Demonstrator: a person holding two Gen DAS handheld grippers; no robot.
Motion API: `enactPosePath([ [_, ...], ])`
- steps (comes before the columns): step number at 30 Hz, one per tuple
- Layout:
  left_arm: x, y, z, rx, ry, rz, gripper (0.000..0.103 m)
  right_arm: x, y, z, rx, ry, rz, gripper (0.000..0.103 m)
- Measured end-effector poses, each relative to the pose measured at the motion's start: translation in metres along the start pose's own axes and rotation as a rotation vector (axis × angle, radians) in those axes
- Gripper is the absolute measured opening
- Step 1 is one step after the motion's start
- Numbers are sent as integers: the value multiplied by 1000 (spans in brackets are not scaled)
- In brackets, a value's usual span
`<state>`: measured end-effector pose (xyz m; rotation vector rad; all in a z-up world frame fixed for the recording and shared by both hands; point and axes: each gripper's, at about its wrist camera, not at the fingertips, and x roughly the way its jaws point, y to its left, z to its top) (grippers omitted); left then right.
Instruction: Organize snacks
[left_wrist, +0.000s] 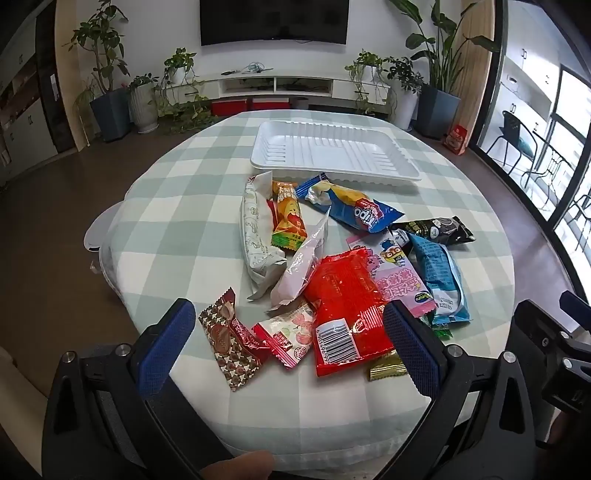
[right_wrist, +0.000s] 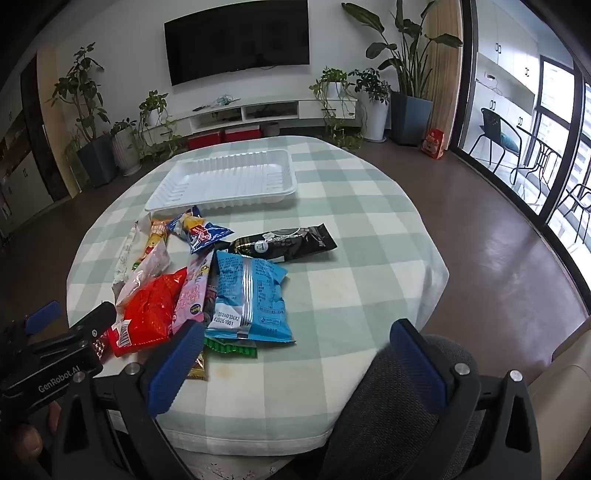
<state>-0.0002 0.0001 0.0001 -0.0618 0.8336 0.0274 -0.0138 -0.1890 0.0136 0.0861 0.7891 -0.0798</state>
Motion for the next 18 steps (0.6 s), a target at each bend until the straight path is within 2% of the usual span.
enactPosePath([
  [18, 0, 0, 0, 7, 3, 7, 103, 4, 5, -3, -19, 18, -17, 103],
])
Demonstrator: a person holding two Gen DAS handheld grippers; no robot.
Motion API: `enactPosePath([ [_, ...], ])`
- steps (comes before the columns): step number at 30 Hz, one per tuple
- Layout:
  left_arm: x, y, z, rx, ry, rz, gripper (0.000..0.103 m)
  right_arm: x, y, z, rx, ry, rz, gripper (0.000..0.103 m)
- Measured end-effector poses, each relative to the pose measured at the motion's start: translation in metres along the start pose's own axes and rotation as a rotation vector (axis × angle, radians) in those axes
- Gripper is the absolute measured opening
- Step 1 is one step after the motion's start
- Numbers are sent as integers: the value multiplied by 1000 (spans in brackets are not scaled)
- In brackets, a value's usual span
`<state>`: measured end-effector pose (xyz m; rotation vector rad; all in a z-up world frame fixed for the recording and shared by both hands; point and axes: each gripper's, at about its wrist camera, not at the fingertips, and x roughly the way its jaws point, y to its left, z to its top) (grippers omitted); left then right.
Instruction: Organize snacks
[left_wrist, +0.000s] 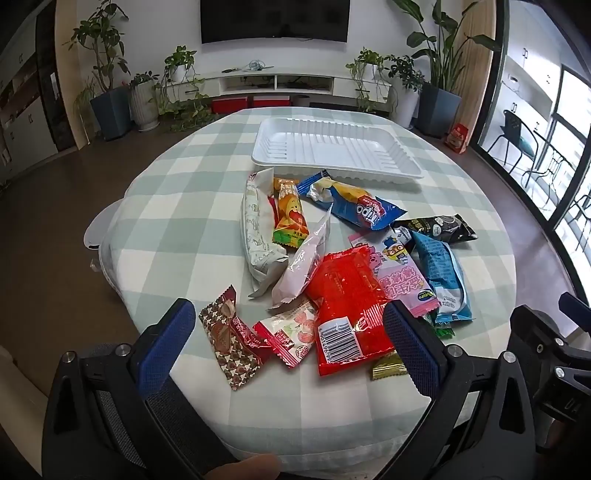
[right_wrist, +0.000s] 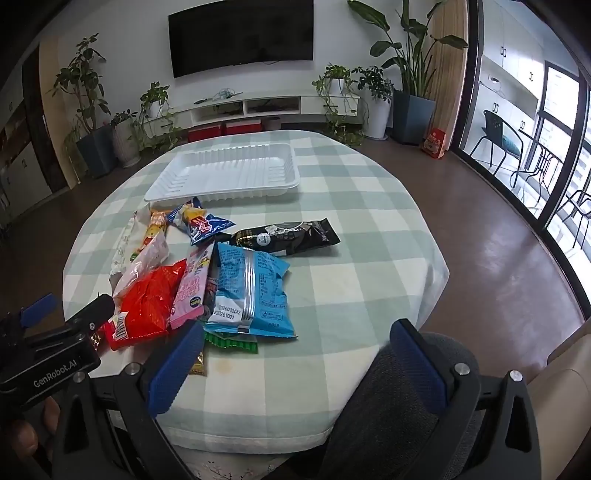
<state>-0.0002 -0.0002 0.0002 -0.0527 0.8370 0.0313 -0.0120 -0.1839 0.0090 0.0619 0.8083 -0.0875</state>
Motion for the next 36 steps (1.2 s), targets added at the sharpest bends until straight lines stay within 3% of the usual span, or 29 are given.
enactPosePath([
  [36, 0, 0, 0, 1, 5, 2, 103, 3, 2, -3, -9, 15, -6, 103],
])
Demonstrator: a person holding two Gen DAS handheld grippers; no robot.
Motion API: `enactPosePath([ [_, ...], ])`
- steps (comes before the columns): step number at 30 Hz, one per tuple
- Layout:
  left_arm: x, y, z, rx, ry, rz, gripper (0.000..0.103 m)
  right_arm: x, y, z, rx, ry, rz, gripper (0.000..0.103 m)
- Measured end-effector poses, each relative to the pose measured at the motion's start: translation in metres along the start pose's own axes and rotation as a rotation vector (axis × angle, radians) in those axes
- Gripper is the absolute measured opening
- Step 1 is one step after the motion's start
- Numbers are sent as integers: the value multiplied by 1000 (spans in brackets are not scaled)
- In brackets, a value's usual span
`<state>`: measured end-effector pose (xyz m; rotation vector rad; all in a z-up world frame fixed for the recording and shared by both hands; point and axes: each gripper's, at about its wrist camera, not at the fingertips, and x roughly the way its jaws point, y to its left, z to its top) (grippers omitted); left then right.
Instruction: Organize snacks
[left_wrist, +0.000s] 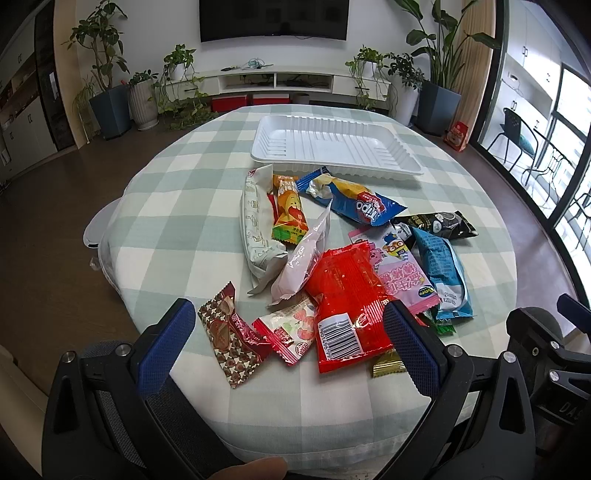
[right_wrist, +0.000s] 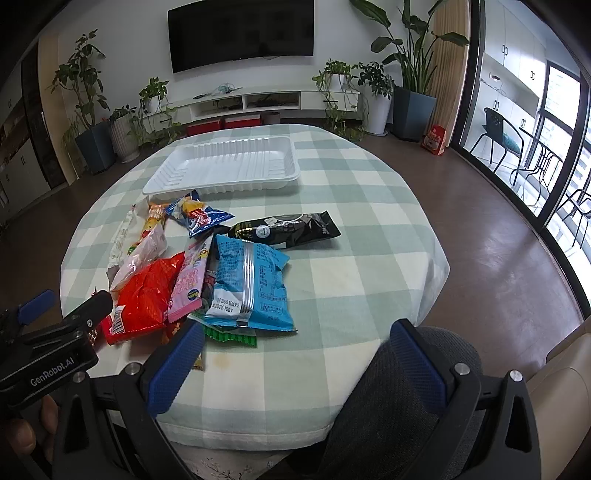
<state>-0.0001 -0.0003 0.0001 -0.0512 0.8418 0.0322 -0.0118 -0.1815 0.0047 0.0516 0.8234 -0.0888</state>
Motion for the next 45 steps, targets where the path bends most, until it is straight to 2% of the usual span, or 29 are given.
enactPosePath([
  [37, 0, 2, -5, 13, 1, 9, 103, 4, 2, -4, -2, 21, -6, 103],
  [41, 2, 24, -9, -26, -10, -56, 103, 11, -1, -11, -4, 30, -5, 103],
  [43, 3, 44, -6, -44, -30, -134, 103, 12, -3, -8, -2, 32, 3, 103],
  [45, 4, 61, -7, -43, -15, -223, 103, 12, -6, -8, 5, 28, 24, 103],
])
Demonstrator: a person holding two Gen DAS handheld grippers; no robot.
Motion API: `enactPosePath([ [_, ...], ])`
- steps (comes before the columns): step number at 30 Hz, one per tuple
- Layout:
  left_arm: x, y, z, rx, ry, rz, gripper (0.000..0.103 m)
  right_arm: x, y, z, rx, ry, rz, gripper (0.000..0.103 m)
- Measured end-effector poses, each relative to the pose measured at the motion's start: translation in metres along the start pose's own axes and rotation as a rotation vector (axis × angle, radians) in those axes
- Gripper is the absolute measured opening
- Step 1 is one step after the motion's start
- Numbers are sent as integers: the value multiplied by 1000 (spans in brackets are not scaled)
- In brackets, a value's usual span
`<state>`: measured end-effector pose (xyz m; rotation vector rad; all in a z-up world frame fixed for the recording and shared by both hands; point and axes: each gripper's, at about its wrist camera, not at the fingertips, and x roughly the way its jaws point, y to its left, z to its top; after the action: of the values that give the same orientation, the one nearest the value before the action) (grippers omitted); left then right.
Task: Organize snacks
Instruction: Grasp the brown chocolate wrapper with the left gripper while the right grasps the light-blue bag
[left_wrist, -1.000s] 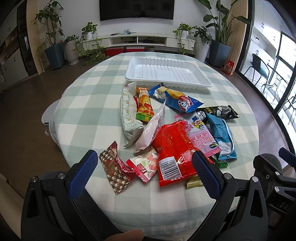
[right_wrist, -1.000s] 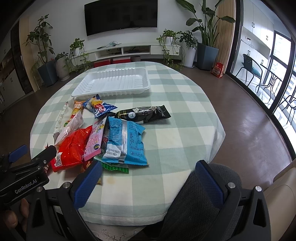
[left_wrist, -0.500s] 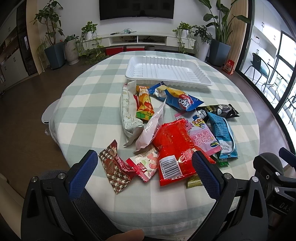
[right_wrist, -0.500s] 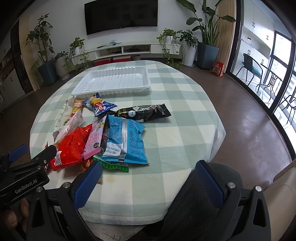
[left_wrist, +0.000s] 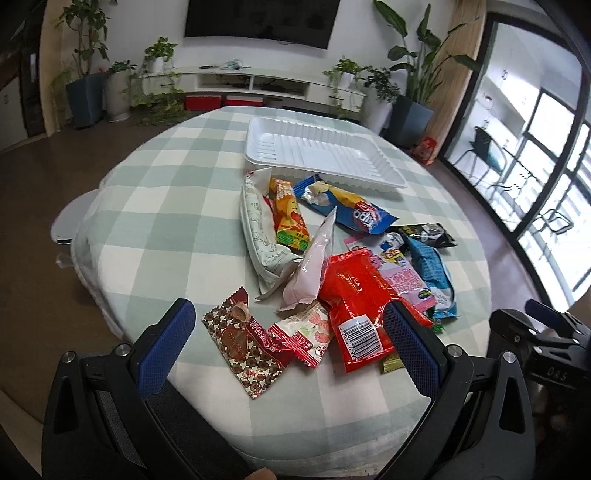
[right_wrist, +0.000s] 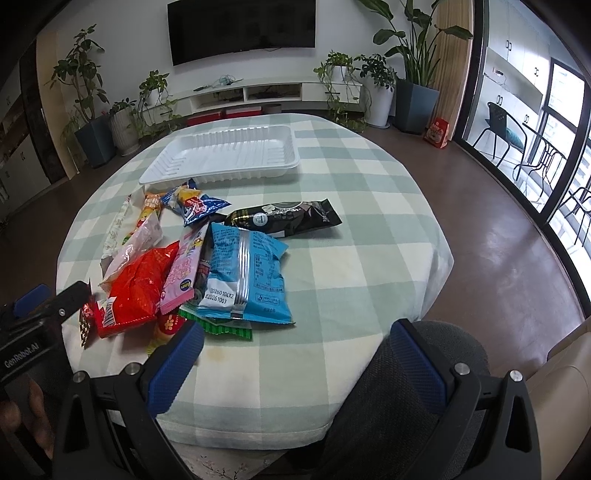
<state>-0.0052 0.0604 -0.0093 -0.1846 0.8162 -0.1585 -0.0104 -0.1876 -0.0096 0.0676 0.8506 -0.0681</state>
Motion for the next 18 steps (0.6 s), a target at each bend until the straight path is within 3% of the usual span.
enactPosePath([
  [3, 6, 26, -8, -7, 135, 47, 103, 2, -4, 4, 9, -3, 39, 103],
  [6, 0, 46, -14, 3, 131, 78, 103, 8, -6, 7, 13, 12, 76, 103],
  [9, 2, 46, -7, -4, 156, 36, 101, 17, -7, 11, 16, 50, 99, 98],
  [13, 17, 14, -4, 44, 208, -17, 99, 26, -13, 13, 42, 85, 125, 92],
  [14, 22, 13, -6, 37, 221, -7, 95, 28, -15, 13, 50, 87, 128, 92],
  [16, 32, 18, -7, -14, 240, -7, 68, 30, -18, 13, 61, 94, 140, 92],
  [18, 37, 29, -6, -66, 239, 5, 55, 32, -20, 13, 61, 98, 146, 90],
])
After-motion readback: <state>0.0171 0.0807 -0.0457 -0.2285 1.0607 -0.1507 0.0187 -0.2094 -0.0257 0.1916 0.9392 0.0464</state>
